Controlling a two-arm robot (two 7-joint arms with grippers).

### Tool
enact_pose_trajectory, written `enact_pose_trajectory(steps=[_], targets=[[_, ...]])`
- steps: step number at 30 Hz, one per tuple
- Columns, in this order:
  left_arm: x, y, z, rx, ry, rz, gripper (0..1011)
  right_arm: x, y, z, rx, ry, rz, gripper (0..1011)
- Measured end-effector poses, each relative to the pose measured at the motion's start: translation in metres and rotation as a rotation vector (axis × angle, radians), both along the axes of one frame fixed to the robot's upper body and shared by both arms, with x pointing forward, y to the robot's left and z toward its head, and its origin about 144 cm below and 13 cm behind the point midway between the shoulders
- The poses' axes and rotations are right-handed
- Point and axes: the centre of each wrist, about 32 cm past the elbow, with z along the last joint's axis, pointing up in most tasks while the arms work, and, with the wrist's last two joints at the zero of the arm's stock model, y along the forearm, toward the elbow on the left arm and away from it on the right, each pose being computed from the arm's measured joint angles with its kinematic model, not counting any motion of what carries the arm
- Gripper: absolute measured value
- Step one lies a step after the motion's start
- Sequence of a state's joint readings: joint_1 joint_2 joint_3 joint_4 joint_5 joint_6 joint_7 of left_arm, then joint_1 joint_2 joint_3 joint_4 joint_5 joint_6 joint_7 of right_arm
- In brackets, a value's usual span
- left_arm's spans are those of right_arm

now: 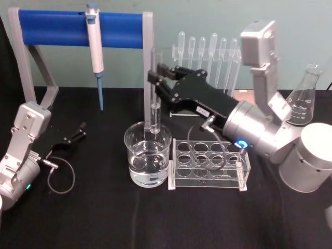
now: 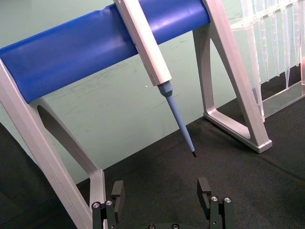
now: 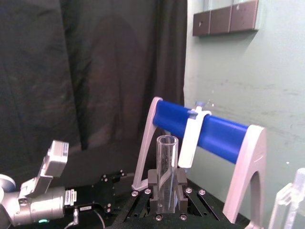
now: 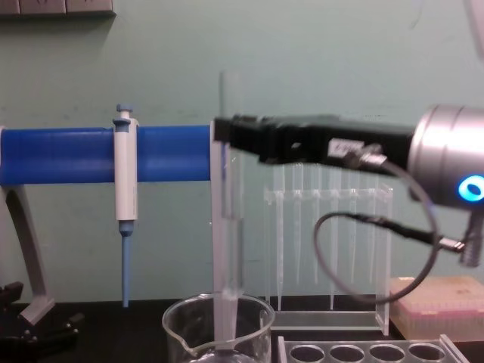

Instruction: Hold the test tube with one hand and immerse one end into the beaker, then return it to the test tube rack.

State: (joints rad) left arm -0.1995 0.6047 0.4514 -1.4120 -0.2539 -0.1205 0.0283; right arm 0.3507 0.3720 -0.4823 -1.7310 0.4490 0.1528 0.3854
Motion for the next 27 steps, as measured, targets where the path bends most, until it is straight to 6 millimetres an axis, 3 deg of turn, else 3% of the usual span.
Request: enact_pose_trajectory(steps=[7, 17, 27], targets=[[0.0, 0.0, 0.0, 0.0, 0.0, 0.0, 1000, 0.006, 0.012, -0.023, -0.044, 0.014, 0.008, 222], [0.0, 0.0, 0.0, 0.0, 0.0, 0.0, 1000, 0.006, 0.017, -0.077, -0.062, 0.033, 0.023, 222], [0.0, 0.0, 0.0, 0.0, 0.0, 0.0, 1000, 0.0, 0.015, -0.099, -0.033, 0.044, -0.002, 222]])
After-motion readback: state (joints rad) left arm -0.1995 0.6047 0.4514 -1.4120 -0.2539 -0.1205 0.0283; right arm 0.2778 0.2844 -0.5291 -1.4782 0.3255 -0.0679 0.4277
